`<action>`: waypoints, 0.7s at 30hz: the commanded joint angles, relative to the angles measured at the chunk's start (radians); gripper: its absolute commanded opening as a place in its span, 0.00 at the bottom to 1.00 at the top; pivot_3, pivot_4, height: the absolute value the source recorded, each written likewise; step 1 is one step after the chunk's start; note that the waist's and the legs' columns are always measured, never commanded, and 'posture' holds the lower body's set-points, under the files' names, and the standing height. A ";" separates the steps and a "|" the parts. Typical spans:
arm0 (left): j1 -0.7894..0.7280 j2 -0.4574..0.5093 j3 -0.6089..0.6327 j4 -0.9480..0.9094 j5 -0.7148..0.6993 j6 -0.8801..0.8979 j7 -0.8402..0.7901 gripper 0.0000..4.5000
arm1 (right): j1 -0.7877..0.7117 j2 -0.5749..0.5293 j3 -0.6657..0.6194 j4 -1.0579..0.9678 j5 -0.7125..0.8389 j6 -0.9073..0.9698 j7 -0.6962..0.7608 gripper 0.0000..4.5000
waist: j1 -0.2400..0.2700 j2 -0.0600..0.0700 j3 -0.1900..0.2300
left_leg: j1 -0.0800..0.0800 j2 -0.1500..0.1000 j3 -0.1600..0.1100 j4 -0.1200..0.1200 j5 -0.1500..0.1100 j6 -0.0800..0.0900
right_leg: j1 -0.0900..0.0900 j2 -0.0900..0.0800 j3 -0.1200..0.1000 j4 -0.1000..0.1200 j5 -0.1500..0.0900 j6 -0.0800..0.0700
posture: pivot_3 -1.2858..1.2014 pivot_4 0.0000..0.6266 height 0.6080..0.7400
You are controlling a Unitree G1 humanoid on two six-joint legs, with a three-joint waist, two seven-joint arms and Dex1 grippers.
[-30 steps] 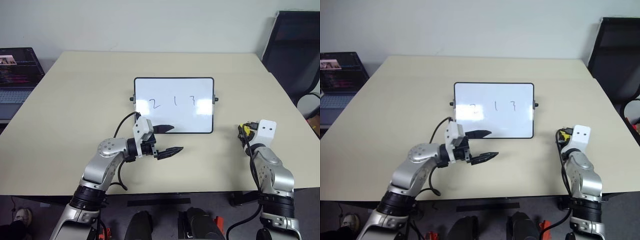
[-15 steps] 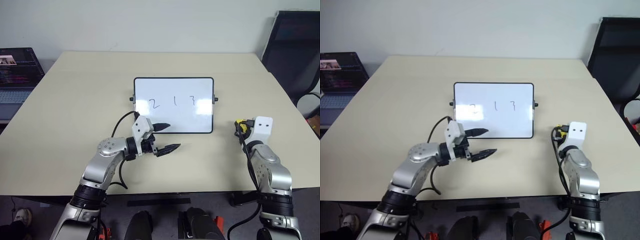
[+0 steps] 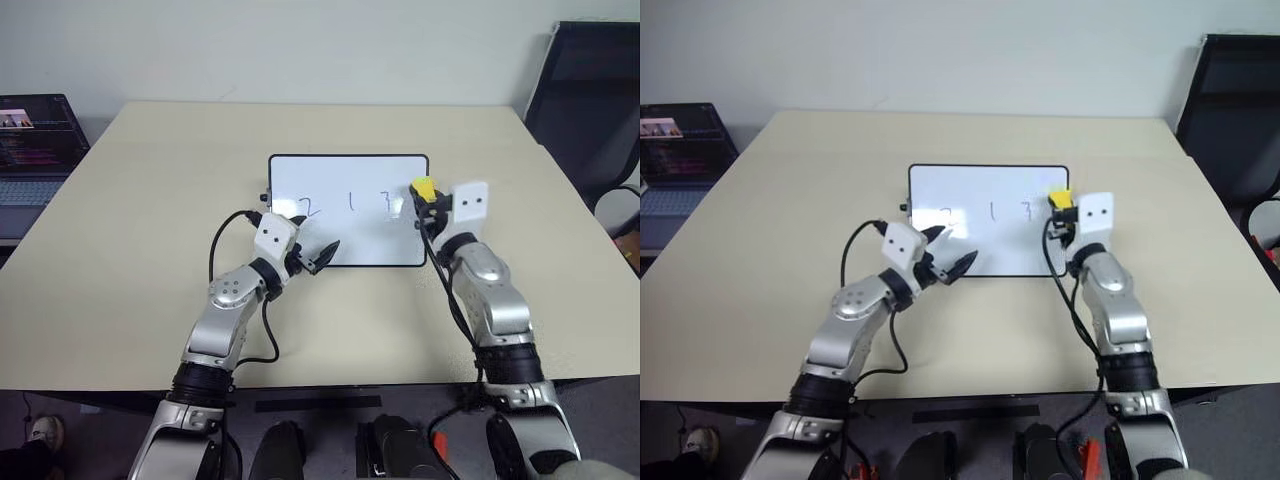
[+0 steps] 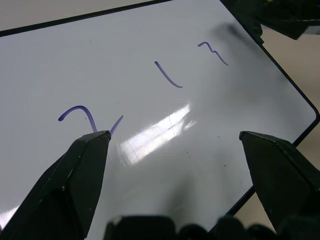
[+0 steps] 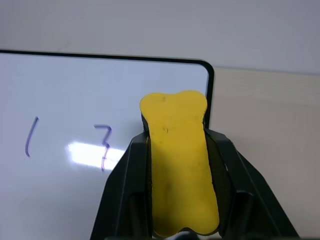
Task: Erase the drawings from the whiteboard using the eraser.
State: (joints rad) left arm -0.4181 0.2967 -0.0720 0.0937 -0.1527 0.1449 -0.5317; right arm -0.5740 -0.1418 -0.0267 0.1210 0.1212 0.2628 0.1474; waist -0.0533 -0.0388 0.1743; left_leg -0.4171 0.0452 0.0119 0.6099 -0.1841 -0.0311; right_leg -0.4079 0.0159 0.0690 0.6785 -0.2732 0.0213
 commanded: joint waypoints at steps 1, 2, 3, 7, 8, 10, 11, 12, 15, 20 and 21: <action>-0.030 -0.007 0.011 -0.027 0.000 -0.014 0.007 1.00 | -0.064 0.023 0.015 0.054 -0.015 -0.068 0.004 0.24 | 0.000 0.000 0.000 | 0.000 0.000 0.000 0.000 0.000 0.000 | 0.000 0.000 0.000 0.000 0.000 0.000 | 0.52 0.24 1.00; -0.031 -0.007 0.010 -0.028 0.001 -0.014 0.006 1.00 | -0.081 0.032 0.019 0.078 -0.019 -0.082 0.004 0.24 | 0.000 0.000 0.000 | 0.000 0.000 0.000 0.000 0.000 0.000 | 0.000 0.000 0.000 0.000 0.000 0.000 | 0.52 0.24 1.00; -0.032 -0.008 0.009 -0.029 0.001 -0.014 0.006 1.00 | -0.096 0.040 0.021 0.099 -0.021 -0.094 0.005 0.24 | 0.000 0.000 0.000 | 0.000 0.000 0.000 0.000 0.000 0.000 | 0.000 0.000 0.000 0.000 0.000 0.000 | 0.52 0.24 1.00; -0.038 -0.011 0.007 -0.034 0.002 -0.010 0.007 1.00 | -0.137 0.056 0.027 0.174 -0.038 -0.119 -0.001 0.24 | 0.000 0.000 0.000 | 0.000 0.000 0.000 0.000 0.000 0.000 | 0.000 0.000 0.000 0.000 0.000 0.000 | 0.52 0.24 1.00; -0.040 -0.012 0.006 -0.036 0.003 -0.009 0.008 1.00 | -0.144 0.055 0.030 0.195 -0.049 -0.112 -0.008 0.24 | 0.000 0.000 0.000 | 0.000 0.000 0.000 0.000 0.000 0.000 | 0.000 0.000 0.000 0.000 0.000 0.000 | 0.52 0.24 1.00; -0.042 -0.012 0.005 -0.040 0.003 -0.007 0.008 1.00 | -0.148 0.053 0.033 0.222 -0.066 -0.092 -0.027 0.24 | 0.000 0.000 0.000 | 0.000 0.000 0.000 0.000 0.000 0.000 | 0.000 0.000 0.000 0.000 0.000 0.000 | 0.52 0.24 1.00; -0.043 -0.011 0.006 -0.043 0.003 -0.005 0.008 1.00 | -0.146 0.046 0.039 0.231 -0.081 -0.074 -0.036 0.24 | 0.000 0.000 0.000 | 0.000 0.000 0.000 0.000 0.000 0.000 | 0.000 0.000 0.000 0.000 0.000 0.000 | 0.52 0.24 1.00; -0.045 -0.010 0.007 -0.047 0.002 -0.002 0.007 1.00 | -0.142 0.043 0.042 0.236 -0.091 -0.057 -0.044 0.24 | 0.000 0.000 0.000 | 0.000 0.000 0.000 0.000 0.000 0.000 | 0.000 0.000 0.000 0.000 0.000 0.000 | 0.52 0.24 1.00; -0.050 -0.006 0.011 -0.057 0.000 0.006 0.008 1.00 | -0.125 0.037 0.051 0.234 -0.110 -0.005 -0.055 0.24 | 0.000 0.000 0.000 | 0.000 0.000 0.000 0.000 0.000 0.000 | 0.000 0.000 0.000 0.000 0.000 0.000 | 0.52 0.24 1.00; -0.061 -0.004 0.016 -0.063 0.000 0.013 0.014 1.00 | -0.045 0.034 0.081 0.163 -0.142 0.064 -0.052 0.24 | -0.001 -0.001 -0.001 | 0.001 0.000 -0.001 0.001 0.000 0.000 | 0.001 0.000 0.000 0.001 0.000 0.000 | 0.52 0.24 1.00; -0.061 -0.002 0.018 -0.066 -0.001 0.015 0.014 1.00 | -0.019 0.032 0.087 0.136 -0.144 0.077 -0.047 0.24 | 0.000 -0.002 -0.001 | 0.001 0.000 -0.001 0.001 0.000 0.000 | 0.002 0.000 0.000 0.001 0.000 0.000 | 0.52 0.24 1.00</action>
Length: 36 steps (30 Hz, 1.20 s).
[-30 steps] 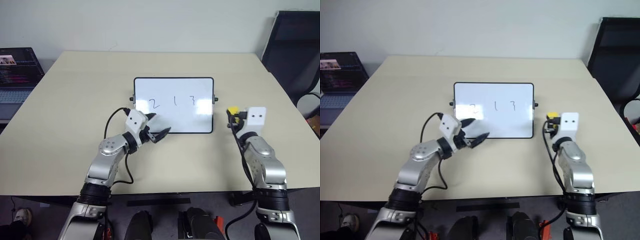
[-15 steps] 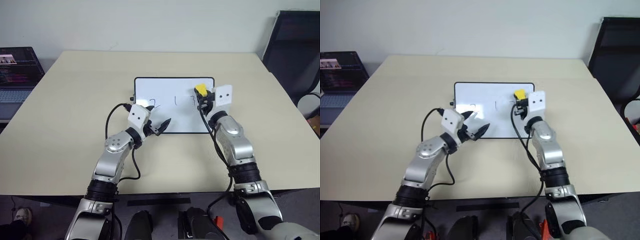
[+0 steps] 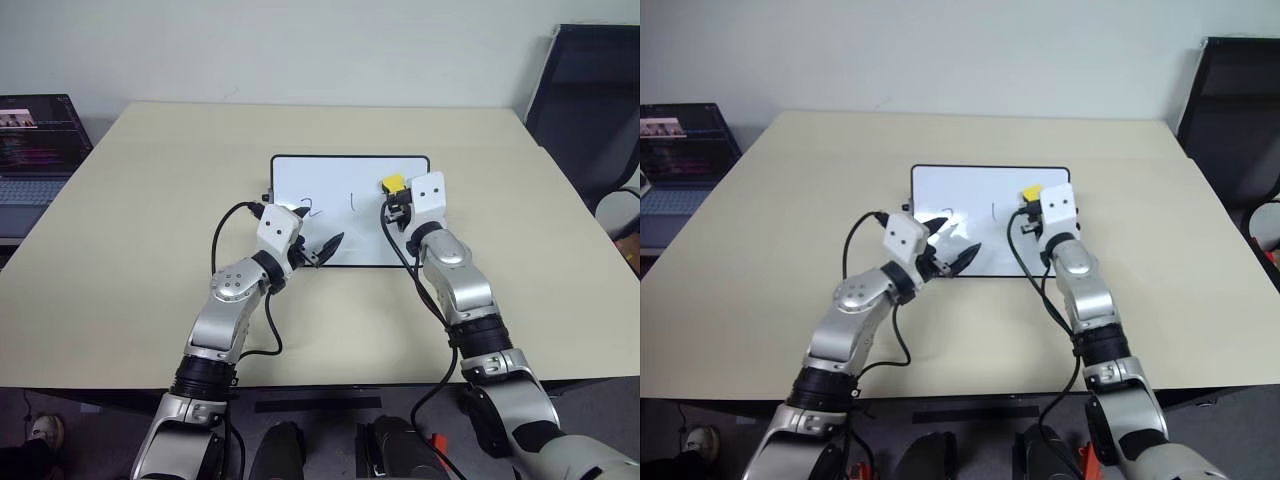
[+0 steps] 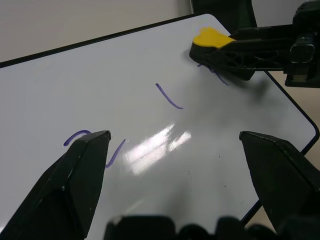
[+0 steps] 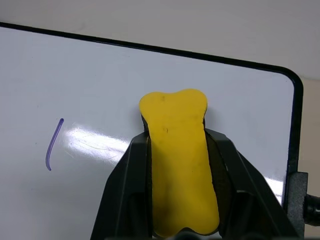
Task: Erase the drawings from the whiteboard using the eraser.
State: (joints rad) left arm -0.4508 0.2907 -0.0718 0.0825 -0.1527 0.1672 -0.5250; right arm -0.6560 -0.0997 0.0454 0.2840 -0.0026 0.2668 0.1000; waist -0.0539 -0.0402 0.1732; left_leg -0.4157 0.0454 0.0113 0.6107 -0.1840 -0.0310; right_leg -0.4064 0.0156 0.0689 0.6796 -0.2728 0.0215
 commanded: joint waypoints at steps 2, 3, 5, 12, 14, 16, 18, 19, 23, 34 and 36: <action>-0.026 0.011 0.024 -0.056 -0.001 -0.007 0.010 1.00 | 0.123 -0.014 0.022 -0.091 -0.022 0.102 0.011 0.24 | 0.000 -0.001 -0.001 | 0.000 0.000 0.000 0.000 0.000 0.000 | 0.000 0.000 0.000 0.000 0.000 0.000 | 0.52 0.24 1.00; -0.024 0.015 0.026 -0.055 -0.001 -0.008 0.010 1.00 | 0.150 -0.017 0.024 -0.119 -0.023 0.117 0.015 0.24 | 0.001 -0.001 -0.001 | 0.000 0.000 0.000 0.000 0.000 0.000 | 0.000 0.000 0.000 0.000 0.000 0.000 | 0.52 0.24 1.00; -0.021 0.021 0.029 -0.054 -0.003 -0.009 0.012 1.00 | 0.201 -0.025 0.028 -0.174 -0.027 0.142 0.021 0.24 | 0.000 -0.001 -0.001 | 0.000 0.000 0.000 0.000 0.000 0.000 | 0.000 0.000 0.000 0.000 0.000 0.000 | 0.52 0.24 1.00; -0.019 0.024 0.029 -0.044 -0.004 -0.013 0.010 1.00 | 0.253 -0.046 0.019 -0.248 -0.019 0.178 0.037 0.24 | 0.001 -0.001 -0.001 | 0.001 0.000 0.000 0.001 0.000 0.000 | 0.001 0.000 0.000 0.000 0.001 0.001 | 0.52 0.24 1.00; -0.025 0.021 0.027 -0.037 -0.002 -0.015 0.009 1.00 | 0.201 -0.032 0.006 -0.211 -0.005 0.141 0.035 0.24 | 0.001 -0.001 -0.001 | 0.001 0.000 0.000 0.002 0.000 0.000 | 0.001 0.000 0.000 0.000 0.001 0.001 | 0.52 0.24 1.00; -0.029 0.018 0.025 -0.031 -0.001 -0.017 0.008 1.00 | 0.129 -0.016 -0.007 -0.162 0.007 0.080 0.029 0.24 | -0.005 -0.001 -0.001 | 0.001 0.000 0.001 0.002 0.000 0.000 | 0.001 0.000 0.000 0.000 0.002 0.002 | 0.52 0.24 1.00; -0.033 0.018 0.025 -0.028 -0.001 -0.019 0.006 1.00 | 0.070 -0.003 -0.017 -0.114 0.010 0.023 0.023 0.24 | -0.007 -0.001 -0.001 | 0.002 0.000 0.003 0.002 0.000 0.000 | 0.001 0.000 0.000 0.000 0.004 0.002 | 0.52 0.24 1.00; -0.034 0.018 0.026 -0.025 -0.001 -0.020 0.005 1.00 | 0.045 0.002 -0.021 -0.089 0.011 -0.003 0.019 0.24 | -0.006 -0.001 -0.001 | 0.002 0.000 0.003 0.002 0.000 0.001 | 0.000 0.000 0.000 0.000 0.004 0.002 | 0.52 0.24 1.00; -0.038 0.020 0.028 -0.019 0.001 -0.025 0.005 1.00 | -0.045 0.030 -0.026 0.019 0.005 -0.067 0.010 0.24 | -0.003 0.000 0.000 | -0.002 0.000 0.003 0.000 0.000 0.000 | -0.003 0.000 0.000 -0.002 0.003 0.001 | 0.52 0.24 1.00; -0.023 0.029 0.040 -0.035 0.003 -0.024 0.017 1.00 | 0.028 0.017 0.023 0.020 -0.051 0.029 0.010 0.24 | -0.003 -0.001 -0.001 | -0.002 0.000 0.003 -0.001 0.000 -0.001 | -0.003 0.000 0.001 -0.001 0.003 0.001 | 0.52 0.24 1.00; -0.018 0.030 0.042 -0.041 0.002 -0.023 0.019 1.00 | 0.079 0.005 0.030 -0.038 -0.054 0.055 0.018 0.24 | -0.003 -0.001 -0.001 | 0.000 0.000 0.002 0.000 0.000 -0.001 | -0.001 0.000 0.001 -0.001 0.002 0.001 | 0.52 0.24 1.00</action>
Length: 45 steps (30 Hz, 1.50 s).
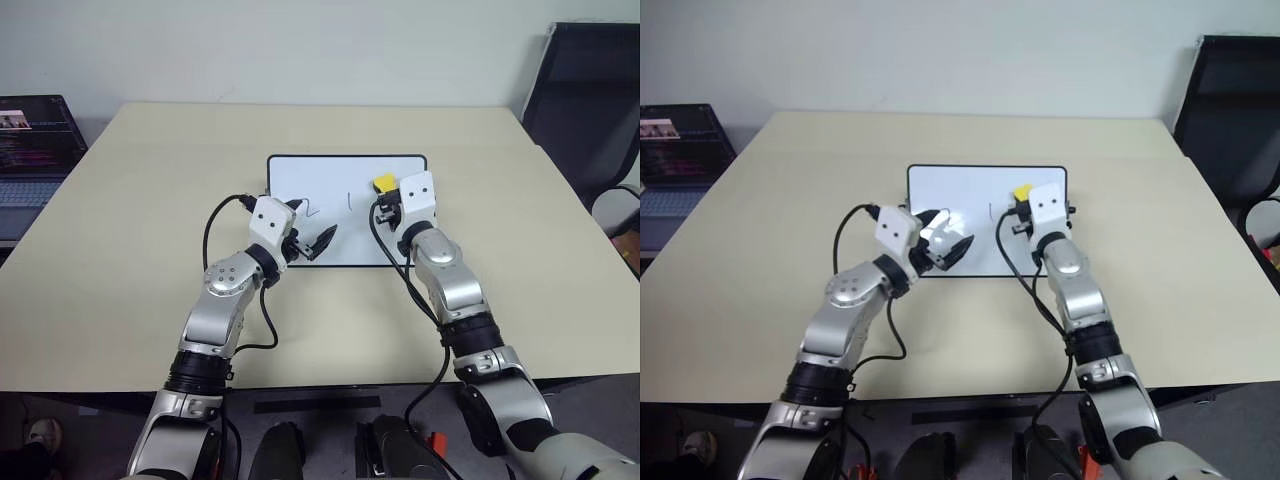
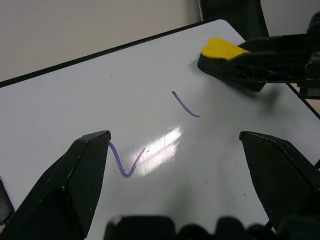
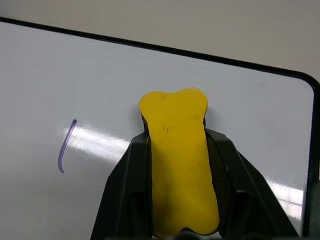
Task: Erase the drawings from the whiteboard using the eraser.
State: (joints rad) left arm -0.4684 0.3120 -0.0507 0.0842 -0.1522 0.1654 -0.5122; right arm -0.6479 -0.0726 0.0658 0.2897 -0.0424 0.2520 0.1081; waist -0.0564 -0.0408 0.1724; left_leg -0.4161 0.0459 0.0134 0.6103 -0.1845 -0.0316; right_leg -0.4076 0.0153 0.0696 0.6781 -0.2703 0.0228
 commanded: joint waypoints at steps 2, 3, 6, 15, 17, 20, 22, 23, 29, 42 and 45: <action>0.004 0.009 0.020 -0.046 0.002 -0.020 0.006 1.00 | 0.121 -0.030 0.011 -0.104 -0.014 0.095 0.019 0.24 | 0.000 0.000 0.000 | 0.000 0.000 0.000 0.000 0.000 0.000 | 0.001 0.000 0.000 0.000 0.000 0.000 | 0.52 0.24 1.00; 0.006 0.008 0.020 -0.047 0.001 -0.019 0.006 1.00 | 0.142 -0.034 0.012 -0.129 -0.015 0.105 0.023 0.24 | 0.000 0.000 0.000 | 0.000 0.000 0.000 0.001 0.000 0.000 | 0.001 0.000 0.000 0.000 0.000 0.000 | 0.52 0.24 1.00; 0.007 0.006 0.020 -0.047 0.001 -0.018 0.005 1.00 | 0.182 -0.044 0.008 -0.183 -0.016 0.124 0.030 0.24 | 0.001 0.000 0.000 | 0.001 0.000 0.000 0.001 0.000 0.000 | 0.001 0.000 0.000 0.000 0.000 0.000 | 0.52 0.24 1.00; 0.018 0.000 0.018 -0.060 -0.002 -0.016 0.003 1.00 | 0.178 -0.049 -0.026 -0.273 0.051 0.092 0.088 0.24 | 0.002 0.000 0.000 | 0.000 0.000 0.000 0.001 0.000 0.000 | 0.001 0.000 -0.001 -0.001 0.000 0.000 | 0.52 0.24 1.00; 0.039 0.002 0.023 -0.080 -0.006 -0.012 0.005 1.00 | 0.189 -0.065 -0.035 -0.315 0.079 0.077 0.126 0.24 | 0.002 0.000 0.000 | 0.000 0.000 0.001 0.001 0.000 0.000 | 0.000 0.000 0.000 -0.002 0.000 0.000 | 0.52 0.24 1.00; 0.088 0.006 0.041 -0.124 -0.015 -0.005 0.014 1.00 | 0.227 -0.097 -0.048 -0.394 0.135 0.022 0.204 0.24 | 0.003 0.000 0.001 | -0.002 0.000 0.001 0.000 0.000 0.000 | -0.001 0.000 0.000 -0.002 0.000 0.000 | 0.52 0.24 1.00; 0.134 0.010 0.053 -0.166 -0.022 0.005 0.020 1.00 | 0.282 -0.135 -0.047 -0.441 0.156 -0.036 0.262 0.24 | 0.003 0.000 0.001 | -0.003 0.000 0.000 -0.001 0.000 0.000 | -0.001 0.000 0.000 -0.003 0.000 0.001 | 0.52 0.24 1.00; 0.154 0.012 0.056 -0.184 -0.023 0.011 0.022 1.00 | 0.312 -0.151 -0.049 -0.454 0.156 -0.049 0.274 0.24 | 0.003 0.000 0.001 | -0.003 0.000 0.000 -0.001 0.000 0.000 | -0.001 0.000 0.000 -0.004 0.000 0.001 | 0.52 0.24 1.00; 0.201 0.023 0.077 -0.228 -0.024 0.031 0.030 1.00 | 0.417 -0.169 -0.050 -0.482 0.145 -0.048 0.254 0.24 | 0.004 0.000 0.001 | -0.002 0.000 0.000 0.000 0.000 0.000 | -0.001 0.000 0.000 -0.002 -0.001 0.000 | 0.52 0.24 1.00; 0.193 0.027 0.082 -0.213 -0.017 0.029 0.025 1.00 | 0.339 -0.160 -0.022 -0.430 0.117 -0.059 0.235 0.24 | 0.003 0.000 0.001 | -0.001 0.000 0.001 -0.001 0.000 0.000 | -0.001 0.000 0.000 -0.003 -0.001 0.000 | 0.52 0.24 1.00; 0.200 0.040 0.092 -0.208 -0.012 0.022 0.024 1.00 | 0.281 -0.145 -0.007 -0.383 0.105 -0.061 0.227 0.24 | 0.003 0.000 0.001 | -0.001 0.000 0.001 0.000 0.000 0.000 | -0.001 0.000 0.000 -0.002 -0.001 0.000 | 0.52 0.24 1.00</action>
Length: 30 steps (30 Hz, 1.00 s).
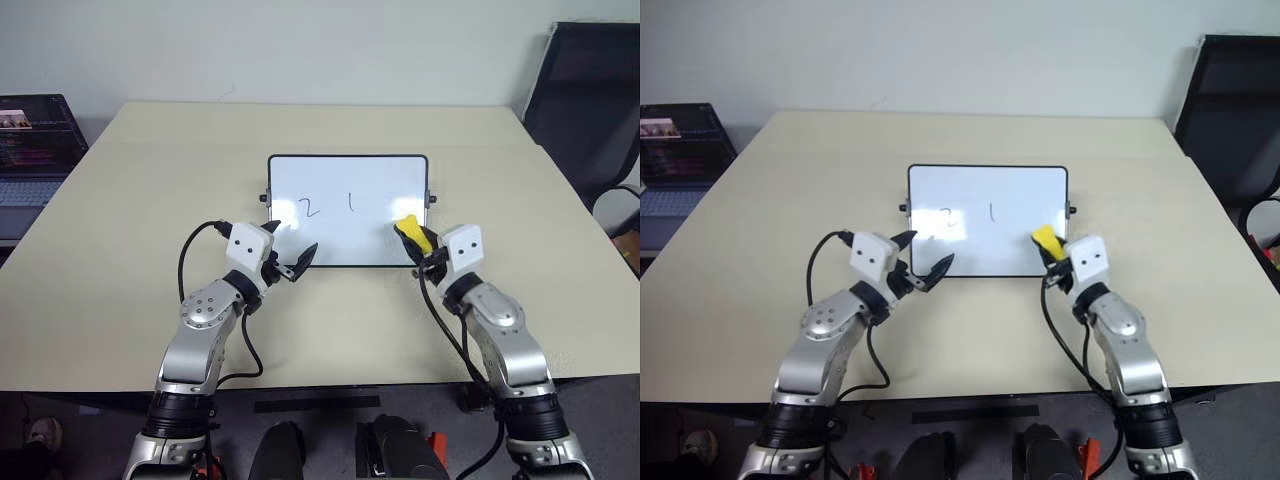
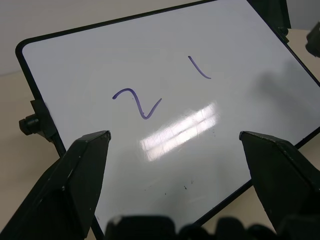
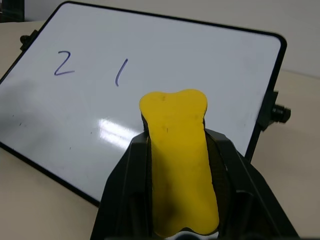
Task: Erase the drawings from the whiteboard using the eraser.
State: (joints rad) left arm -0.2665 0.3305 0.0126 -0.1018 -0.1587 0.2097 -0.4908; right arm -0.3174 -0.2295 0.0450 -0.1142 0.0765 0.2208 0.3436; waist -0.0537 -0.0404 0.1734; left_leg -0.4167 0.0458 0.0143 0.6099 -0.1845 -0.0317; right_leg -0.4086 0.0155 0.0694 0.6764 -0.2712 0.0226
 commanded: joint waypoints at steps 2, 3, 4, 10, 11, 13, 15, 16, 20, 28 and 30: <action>-0.001 0.043 0.046 -0.006 0.002 -0.030 0.004 1.00 | -0.110 0.036 0.031 0.081 -0.030 -0.048 -0.018 0.24 | -0.003 0.000 0.000 | 0.000 0.000 0.000 0.000 0.000 0.000 | 0.000 0.000 0.000 0.000 0.000 0.000 | 0.52 0.24 1.00; -0.003 0.051 0.052 0.004 0.004 -0.034 0.005 1.00 | -0.141 0.050 0.041 0.117 -0.038 -0.059 -0.025 0.24 | -0.004 0.000 0.000 | 0.000 0.000 0.000 0.000 0.000 0.000 | 0.000 0.000 0.000 0.000 0.000 0.000 | 0.52 0.24 1.00; -0.006 0.055 0.055 0.011 0.005 -0.038 0.006 1.00 | -0.169 0.063 0.051 0.149 -0.048 -0.067 -0.031 0.24 | -0.005 0.000 0.000 | 0.000 0.001 0.000 0.000 0.000 0.000 | -0.001 0.000 0.000 0.000 0.000 0.000 | 0.52 0.24 1.00; -0.038 0.055 0.034 0.036 0.005 -0.056 -0.012 1.00 | -0.376 0.142 0.097 0.406 -0.103 -0.126 -0.063 0.24 | -0.002 0.000 0.000 | -0.001 0.000 0.001 0.000 0.000 0.000 | -0.001 0.000 0.000 0.000 0.000 0.000 | 0.52 0.24 1.00; -0.045 0.055 0.032 0.041 0.004 -0.057 -0.014 1.00 | -0.423 0.151 0.098 0.465 -0.117 -0.128 -0.079 0.24 | -0.002 0.000 0.000 | -0.001 0.000 0.001 0.000 0.000 0.000 | -0.001 0.000 0.000 0.000 0.000 0.000 | 0.52 0.24 1.00; -0.057 0.056 0.028 0.050 0.005 -0.059 -0.016 1.00 | -0.503 0.160 0.098 0.576 -0.144 -0.142 -0.113 0.24 | -0.002 0.000 0.000 | -0.001 0.000 0.001 0.000 0.000 0.000 | -0.001 0.000 -0.001 0.000 0.000 0.000 | 0.52 0.24 1.00; -0.064 0.055 0.027 0.054 0.006 -0.060 -0.017 1.00 | -0.551 0.161 0.092 0.657 -0.159 -0.160 -0.139 0.24 | 0.001 0.000 0.000 | -0.001 0.001 0.000 0.000 0.000 0.000 | -0.001 -0.001 -0.001 0.000 0.000 0.000 | 0.52 0.24 1.00; -0.066 0.055 0.027 0.055 0.006 -0.060 -0.017 1.00 | -0.566 0.161 0.089 0.686 -0.163 -0.167 -0.147 0.24 | 0.002 0.000 0.000 | -0.001 0.001 0.000 0.000 0.000 0.000 | -0.001 -0.001 -0.001 0.000 0.000 0.000 | 0.52 0.24 1.00; -0.070 0.050 0.022 0.037 0.007 -0.050 -0.010 1.00 | -0.602 0.146 0.087 0.771 -0.196 -0.175 -0.197 0.24 | 0.002 0.000 0.000 | -0.002 0.001 0.000 -0.001 0.000 0.000 | -0.001 -0.001 0.000 0.000 0.001 -0.002 | 0.52 0.24 1.00; -0.054 0.050 0.018 0.003 0.004 -0.032 -0.003 1.00 | -0.372 0.126 0.142 0.544 -0.233 -0.073 -0.149 0.24 | 0.007 -0.001 0.000 | -0.001 0.001 -0.002 0.000 0.000 0.000 | 0.001 -0.001 0.000 0.001 0.000 0.000 | 0.52 0.24 1.00; -0.056 0.053 0.020 0.003 0.002 -0.029 -0.004 1.00 | -0.271 0.106 0.163 0.432 -0.238 -0.026 -0.121 0.24 | 0.006 -0.001 -0.001 | 0.000 0.001 -0.002 0.000 0.000 0.000 | 0.001 -0.001 0.000 0.002 0.000 0.000 | 0.52 0.24 1.00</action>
State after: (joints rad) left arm -0.3156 0.3772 0.0272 -0.0487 -0.1533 0.1877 -0.4940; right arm -0.6393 -0.1030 0.1973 0.3581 -0.1439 0.1264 0.2012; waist -0.0480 -0.0413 0.1728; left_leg -0.4164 0.0470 0.0120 0.6104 -0.1845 -0.0317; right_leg -0.4070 0.0141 0.0694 0.6780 -0.2713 0.0223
